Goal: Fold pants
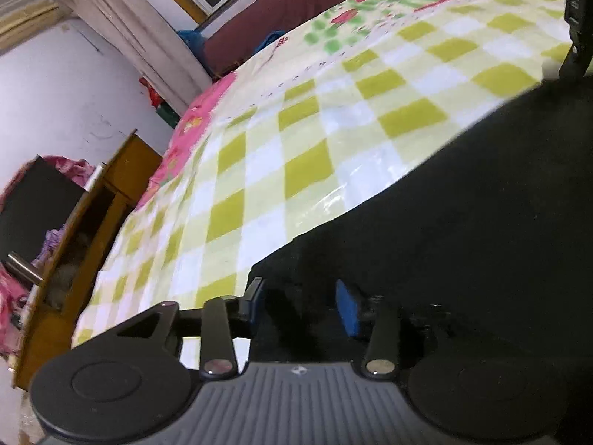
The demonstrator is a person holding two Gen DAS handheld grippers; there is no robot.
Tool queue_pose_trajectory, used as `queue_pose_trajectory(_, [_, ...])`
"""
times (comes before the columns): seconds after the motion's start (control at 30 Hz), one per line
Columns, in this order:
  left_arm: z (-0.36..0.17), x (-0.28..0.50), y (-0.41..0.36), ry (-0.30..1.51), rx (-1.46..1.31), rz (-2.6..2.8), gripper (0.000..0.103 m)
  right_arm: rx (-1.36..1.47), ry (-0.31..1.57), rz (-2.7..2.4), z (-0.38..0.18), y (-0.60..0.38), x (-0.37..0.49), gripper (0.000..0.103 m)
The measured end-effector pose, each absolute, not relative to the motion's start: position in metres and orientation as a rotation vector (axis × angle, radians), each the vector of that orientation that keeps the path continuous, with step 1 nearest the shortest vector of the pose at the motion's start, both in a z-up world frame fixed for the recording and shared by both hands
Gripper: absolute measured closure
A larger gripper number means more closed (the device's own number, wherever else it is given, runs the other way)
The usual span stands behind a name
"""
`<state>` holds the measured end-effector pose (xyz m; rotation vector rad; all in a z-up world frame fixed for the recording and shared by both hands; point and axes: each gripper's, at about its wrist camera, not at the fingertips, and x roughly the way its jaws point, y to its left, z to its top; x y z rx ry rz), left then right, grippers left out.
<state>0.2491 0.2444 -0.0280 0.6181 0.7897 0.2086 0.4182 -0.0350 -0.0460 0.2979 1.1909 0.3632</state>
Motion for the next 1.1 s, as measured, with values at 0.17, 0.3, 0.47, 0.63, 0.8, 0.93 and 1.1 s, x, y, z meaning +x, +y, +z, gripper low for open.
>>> queue_pose_trajectory(0.17, [-0.024,0.242,0.228,0.769,0.699,0.263,0.045,0.365,1.088,0.343,-0.028,-0.044,0.395,0.095])
queue_pose_trajectory(0.3, [0.003,0.233,0.199,0.693,0.719,0.240,0.045,0.463,1.012,0.315,-0.001,-0.086,0.347,0.095])
queue_pose_trajectory(0.47, [0.026,0.225,0.130,0.640,0.708,0.038,0.045,0.610,1.010,0.077,0.001,-0.187,0.271,0.095])
queue_pose_trajectory(0.63, [0.022,0.200,0.030,0.646,0.705,-0.261,0.045,0.769,0.962,-0.210,-0.003,-0.301,0.176,0.094])
queue_pose_trajectory(0.8, [0.015,0.166,-0.065,0.635,0.740,-0.483,0.045,0.964,0.843,-0.388,-0.022,-0.378,0.104,0.075])
queue_pose_trajectory(0.93, [0.010,0.150,-0.111,0.607,0.806,-0.575,0.045,1.120,0.715,-0.417,-0.048,-0.409,0.088,0.077])
queue_pose_trajectory(1.1, [0.004,0.148,-0.140,0.599,0.867,-0.616,0.045,1.202,0.627,-0.414,-0.065,-0.428,0.090,0.080])
